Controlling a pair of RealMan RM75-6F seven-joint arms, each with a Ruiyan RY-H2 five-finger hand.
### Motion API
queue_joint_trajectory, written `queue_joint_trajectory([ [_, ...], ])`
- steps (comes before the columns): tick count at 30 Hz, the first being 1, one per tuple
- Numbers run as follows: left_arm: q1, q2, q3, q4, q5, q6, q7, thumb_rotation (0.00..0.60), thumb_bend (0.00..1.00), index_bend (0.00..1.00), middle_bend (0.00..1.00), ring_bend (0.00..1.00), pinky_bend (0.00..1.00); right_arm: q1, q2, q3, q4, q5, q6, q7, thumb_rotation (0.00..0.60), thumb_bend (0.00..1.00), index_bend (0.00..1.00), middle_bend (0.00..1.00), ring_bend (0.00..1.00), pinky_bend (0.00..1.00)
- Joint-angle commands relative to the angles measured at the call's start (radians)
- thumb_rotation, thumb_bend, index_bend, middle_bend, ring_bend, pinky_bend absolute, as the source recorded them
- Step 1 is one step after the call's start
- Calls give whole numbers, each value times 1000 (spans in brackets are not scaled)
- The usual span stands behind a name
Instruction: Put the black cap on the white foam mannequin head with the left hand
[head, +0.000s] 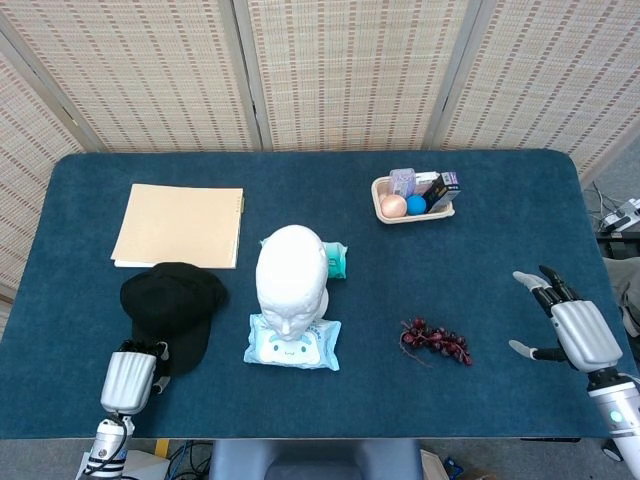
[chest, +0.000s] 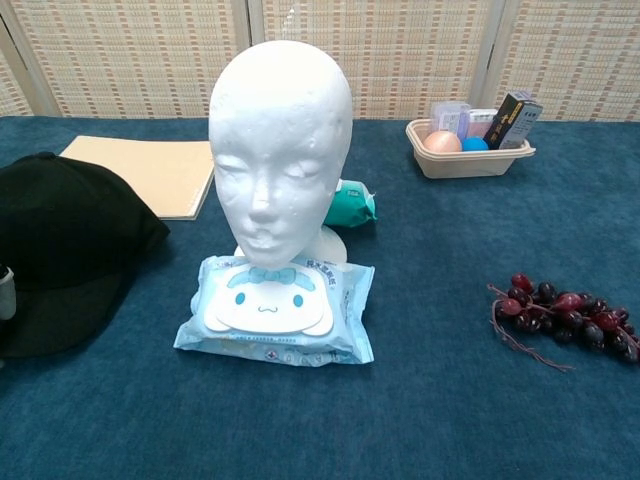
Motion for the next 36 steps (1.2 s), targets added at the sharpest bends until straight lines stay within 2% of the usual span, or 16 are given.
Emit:
queue_joint_trajectory([
  [1, 0, -12, -7, 32, 22, 38, -41, 600, 0, 503, 690, 513, 458, 0, 0, 0, -1, -1, 0, 0, 600, 0, 82, 191, 33, 216],
  [4, -1, -17, -11, 49, 36, 64, -69, 600, 0, 454, 639, 476, 458, 0, 0, 0, -1, 0, -1, -2, 600, 0, 82, 191, 33, 216],
  [6, -2, -21, -15, 63, 47, 84, -89, 600, 0, 412, 566, 429, 457, 1, 0, 0, -1, 1, -1, -3, 600, 0, 82, 191, 33, 216],
  [10, -4, -32, -19, 92, 68, 125, -140, 600, 0, 395, 473, 364, 452, 1, 0, 0, -1, 1, -2, -3, 600, 0, 82, 191, 33, 216],
  [18, -9, -46, -22, 136, 86, 163, -210, 600, 16, 424, 438, 329, 451, 1, 0, 0, -1, 0, -1, -1, 600, 0, 82, 191, 33, 216],
  [22, -14, -53, -23, 152, 95, 176, -231, 600, 73, 441, 424, 321, 450, 1, 0, 1, -1, 1, -1, -1, 600, 0, 82, 191, 33, 216],
  [29, -20, -62, -24, 179, 108, 205, -279, 600, 227, 457, 420, 317, 449, 1, 0, 1, -1, 2, -2, -3, 600, 0, 82, 191, 33, 216],
  [36, -20, -67, -22, 196, 111, 219, -303, 600, 282, 457, 418, 314, 447, 1, 0, 1, -1, 2, -2, -3, 600, 0, 82, 191, 33, 216],
])
